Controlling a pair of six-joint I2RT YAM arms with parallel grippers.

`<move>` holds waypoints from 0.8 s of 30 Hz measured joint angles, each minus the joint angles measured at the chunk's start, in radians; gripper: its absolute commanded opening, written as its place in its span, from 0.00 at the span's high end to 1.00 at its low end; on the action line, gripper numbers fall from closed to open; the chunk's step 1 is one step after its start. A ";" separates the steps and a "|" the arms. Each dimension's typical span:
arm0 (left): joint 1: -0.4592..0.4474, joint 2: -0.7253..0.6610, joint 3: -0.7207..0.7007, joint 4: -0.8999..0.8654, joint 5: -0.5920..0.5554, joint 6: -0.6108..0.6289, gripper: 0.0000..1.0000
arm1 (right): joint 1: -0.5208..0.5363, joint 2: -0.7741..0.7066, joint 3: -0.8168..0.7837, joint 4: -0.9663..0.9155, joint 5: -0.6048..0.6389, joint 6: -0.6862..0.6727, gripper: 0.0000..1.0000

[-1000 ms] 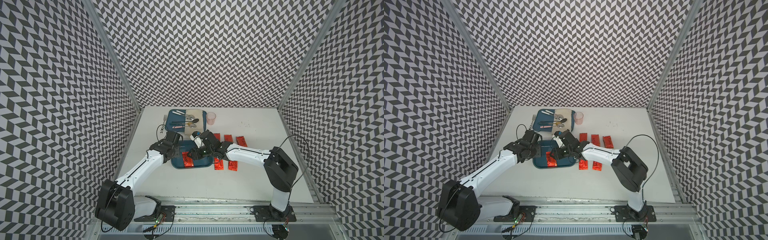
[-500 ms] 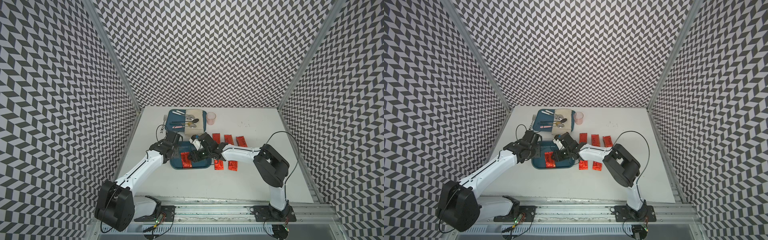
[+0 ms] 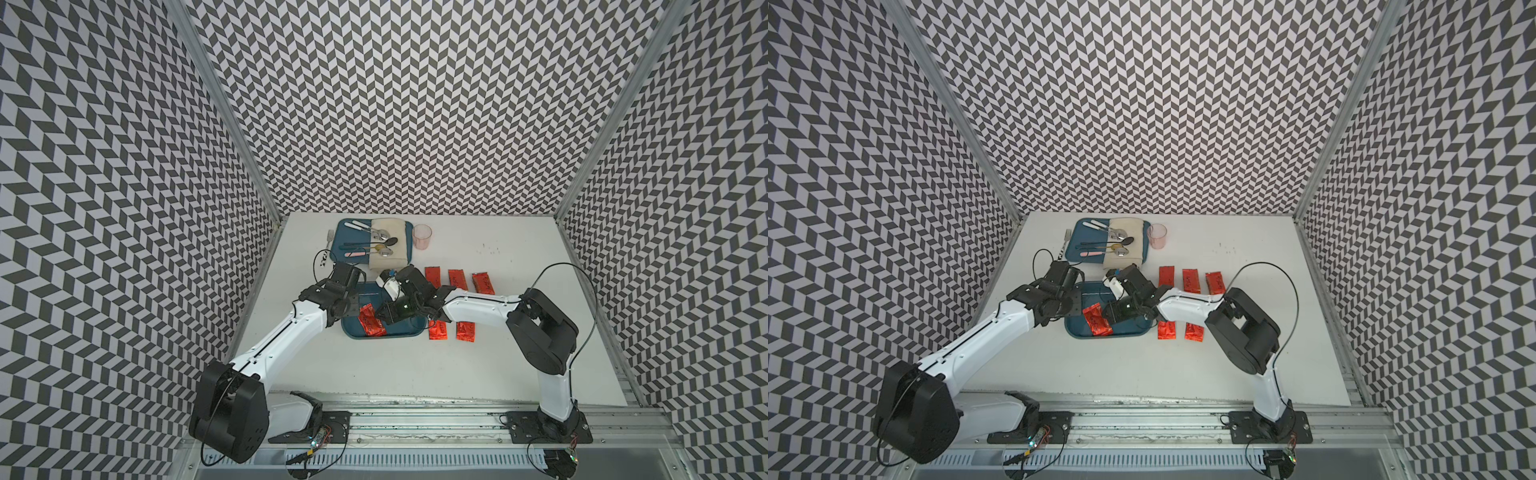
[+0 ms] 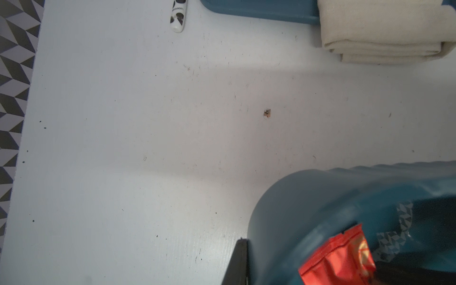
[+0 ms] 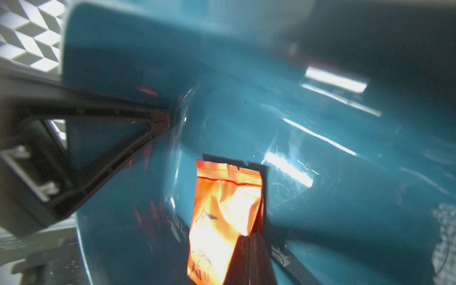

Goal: Take the tea bags out of the storage box
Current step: Pick up the tea bag from the storage box.

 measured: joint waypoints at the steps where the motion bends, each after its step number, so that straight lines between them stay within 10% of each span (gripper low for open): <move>1: 0.000 0.000 0.000 0.000 0.000 0.000 1.00 | 0.000 0.000 0.000 0.000 0.001 -0.001 1.00; 24: 0.000 0.000 0.000 0.012 0.002 -0.001 1.00 | -0.029 -0.204 -0.026 -0.084 0.147 -0.040 1.00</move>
